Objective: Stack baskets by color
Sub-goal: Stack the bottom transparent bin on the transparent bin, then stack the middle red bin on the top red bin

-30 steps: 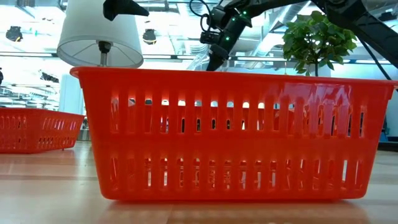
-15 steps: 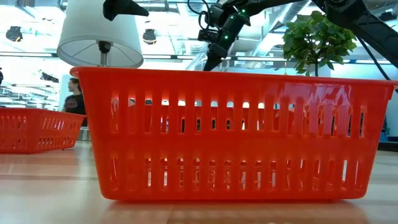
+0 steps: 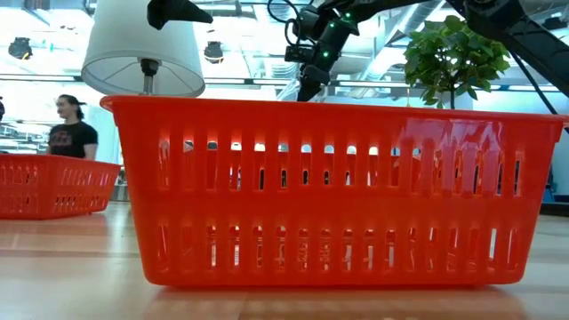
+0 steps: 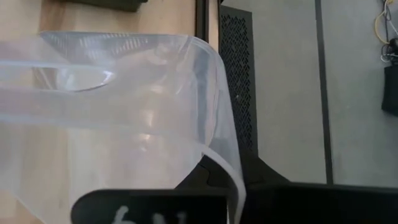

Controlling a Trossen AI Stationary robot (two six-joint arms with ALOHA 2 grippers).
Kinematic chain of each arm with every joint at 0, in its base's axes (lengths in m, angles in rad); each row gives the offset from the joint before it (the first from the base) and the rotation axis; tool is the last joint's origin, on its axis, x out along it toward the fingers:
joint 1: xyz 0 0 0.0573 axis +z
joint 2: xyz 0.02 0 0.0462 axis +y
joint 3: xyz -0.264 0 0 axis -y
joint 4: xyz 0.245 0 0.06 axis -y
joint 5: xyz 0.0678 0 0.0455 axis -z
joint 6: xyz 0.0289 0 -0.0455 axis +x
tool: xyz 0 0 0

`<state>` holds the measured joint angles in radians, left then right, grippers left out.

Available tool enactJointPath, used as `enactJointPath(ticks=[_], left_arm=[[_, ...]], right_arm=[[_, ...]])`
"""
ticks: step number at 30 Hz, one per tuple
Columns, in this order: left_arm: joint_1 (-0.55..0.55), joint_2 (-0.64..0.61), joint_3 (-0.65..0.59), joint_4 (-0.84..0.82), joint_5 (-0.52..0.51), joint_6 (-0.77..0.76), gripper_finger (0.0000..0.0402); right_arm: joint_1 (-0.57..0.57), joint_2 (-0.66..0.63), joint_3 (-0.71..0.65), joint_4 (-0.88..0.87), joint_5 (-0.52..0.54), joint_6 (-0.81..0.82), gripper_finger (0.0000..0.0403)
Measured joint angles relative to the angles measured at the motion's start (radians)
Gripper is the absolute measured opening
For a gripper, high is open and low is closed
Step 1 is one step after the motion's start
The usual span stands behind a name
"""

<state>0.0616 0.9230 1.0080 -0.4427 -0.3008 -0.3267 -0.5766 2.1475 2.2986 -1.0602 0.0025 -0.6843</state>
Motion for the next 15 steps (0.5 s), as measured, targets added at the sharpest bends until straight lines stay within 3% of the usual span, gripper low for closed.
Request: enactJointPath(ticks=[15], left_arm=[[0.0, 0.0, 0.001, 0.0, 0.006, -0.018, 0.0283]], right_arm=[[-0.002, -0.001, 0.0, -0.029, -0.003, -0.017, 0.0134]])
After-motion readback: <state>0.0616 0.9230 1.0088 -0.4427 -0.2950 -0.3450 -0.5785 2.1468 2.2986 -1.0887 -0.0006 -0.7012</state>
